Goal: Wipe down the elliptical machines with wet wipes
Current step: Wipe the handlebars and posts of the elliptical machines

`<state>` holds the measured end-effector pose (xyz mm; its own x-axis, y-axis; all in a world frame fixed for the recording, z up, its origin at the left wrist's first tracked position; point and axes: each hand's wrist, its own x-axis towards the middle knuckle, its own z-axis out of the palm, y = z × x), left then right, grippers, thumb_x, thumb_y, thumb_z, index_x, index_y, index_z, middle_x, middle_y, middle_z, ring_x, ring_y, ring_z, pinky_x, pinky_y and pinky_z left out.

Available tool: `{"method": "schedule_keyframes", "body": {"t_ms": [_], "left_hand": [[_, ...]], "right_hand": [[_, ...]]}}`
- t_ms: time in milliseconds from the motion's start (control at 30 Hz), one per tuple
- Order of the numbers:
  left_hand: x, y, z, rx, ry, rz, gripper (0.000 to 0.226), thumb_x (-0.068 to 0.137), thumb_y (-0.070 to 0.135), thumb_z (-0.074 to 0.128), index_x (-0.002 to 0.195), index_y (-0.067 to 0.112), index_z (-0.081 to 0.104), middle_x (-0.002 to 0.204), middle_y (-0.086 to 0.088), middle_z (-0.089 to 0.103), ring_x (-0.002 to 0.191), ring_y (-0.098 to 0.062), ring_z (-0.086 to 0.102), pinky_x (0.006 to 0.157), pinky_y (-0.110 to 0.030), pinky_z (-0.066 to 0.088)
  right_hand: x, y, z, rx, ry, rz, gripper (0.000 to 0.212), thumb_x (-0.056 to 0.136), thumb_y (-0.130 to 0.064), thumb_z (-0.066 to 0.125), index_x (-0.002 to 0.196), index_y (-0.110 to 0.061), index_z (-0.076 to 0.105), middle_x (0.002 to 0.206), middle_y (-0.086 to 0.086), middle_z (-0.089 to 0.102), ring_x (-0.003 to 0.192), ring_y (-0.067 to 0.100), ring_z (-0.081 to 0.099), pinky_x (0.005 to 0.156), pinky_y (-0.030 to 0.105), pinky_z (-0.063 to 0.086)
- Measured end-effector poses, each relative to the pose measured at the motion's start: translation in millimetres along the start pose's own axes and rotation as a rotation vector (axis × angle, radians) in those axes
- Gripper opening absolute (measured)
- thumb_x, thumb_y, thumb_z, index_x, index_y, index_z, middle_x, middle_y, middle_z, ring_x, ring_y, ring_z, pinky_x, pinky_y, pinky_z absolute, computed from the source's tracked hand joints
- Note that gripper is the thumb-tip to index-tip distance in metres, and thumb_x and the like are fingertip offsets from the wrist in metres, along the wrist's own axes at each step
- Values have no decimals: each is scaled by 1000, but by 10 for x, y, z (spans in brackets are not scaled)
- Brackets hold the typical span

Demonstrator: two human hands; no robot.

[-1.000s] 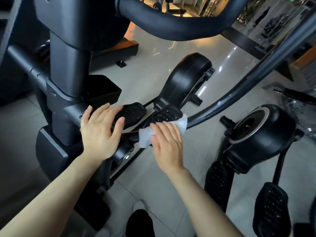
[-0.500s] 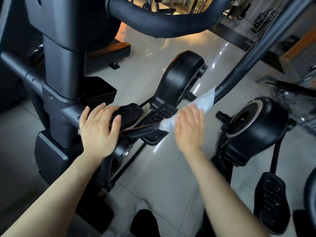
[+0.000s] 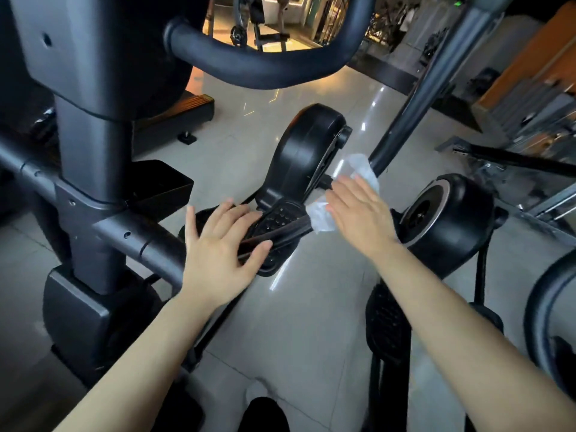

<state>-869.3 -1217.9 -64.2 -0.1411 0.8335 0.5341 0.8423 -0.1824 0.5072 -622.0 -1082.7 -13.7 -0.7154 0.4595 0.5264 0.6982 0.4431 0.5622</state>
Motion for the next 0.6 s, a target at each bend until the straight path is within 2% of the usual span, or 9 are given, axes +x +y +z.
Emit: {"method": "schedule_keyframes", "body": {"t_ms": [100,167,233,300,367,400,467,533,600], "left_hand": [[31,35,71,77,-1,15,55,91,53,43,128,16,61,130,-4,63,135,-27,47,116,-56,13],[25,11,91,126,-1,25,54,92,50,45,127,13,62,127,-7,64,133,-30,49,115,-56,16],[18,6,108,158,0,33,54,92,49,45,125,11,63,125,-10,65,131,-32,51,114,-56,19],[26,1,125,179,9,39,55,91,50,44,123,10,65,124,-12,66,129,-33,52,113,-57,20],[27,-5,115,169,37,54,54,91,49,45,120,10,67,122,-11,67,127,-32,54,113,-57,18],[29,-7,103,161,58,62,52,91,49,46,118,10,68,121,-10,68,127,-32,56,114,-57,16],[13,-2,86,155,77,77,50,91,48,46,117,11,69,120,-9,68,126,-31,57,116,-57,12],[1,3,79,150,86,86,51,92,47,45,117,10,69,119,-9,69,126,-31,56,116,-57,11],[1,14,85,158,96,88,51,93,47,44,117,9,69,119,-10,69,126,-32,56,117,-56,12]], "right_hand": [[85,418,-110,-204,44,-54,26,100,-17,47,111,-7,69,123,8,65,126,24,55,115,38,32],[95,293,-120,-195,44,56,24,98,-17,52,113,-6,68,124,8,65,128,25,53,116,40,30],[22,-33,-35,-49,-3,98,24,96,-16,52,107,-4,70,113,9,68,122,28,58,115,40,29],[-25,-249,-2,89,-77,-6,22,95,-17,51,96,-6,70,96,6,68,106,29,63,113,37,32],[38,-139,-88,67,-152,-162,14,91,-15,56,91,-9,69,86,3,63,93,27,63,108,35,38],[117,6,-170,20,-179,-240,8,86,-10,61,88,-10,68,82,3,63,87,26,62,104,34,40],[300,369,-349,-175,-186,-367,13,73,-5,65,81,-14,70,78,1,65,81,24,63,100,32,38],[506,750,-537,-513,-238,-423,8,82,-19,65,84,-21,72,85,-4,68,92,20,64,108,32,34],[660,1066,-701,-695,-202,-423,20,92,-36,60,97,-21,72,99,-2,68,109,23,60,114,38,30]]}}
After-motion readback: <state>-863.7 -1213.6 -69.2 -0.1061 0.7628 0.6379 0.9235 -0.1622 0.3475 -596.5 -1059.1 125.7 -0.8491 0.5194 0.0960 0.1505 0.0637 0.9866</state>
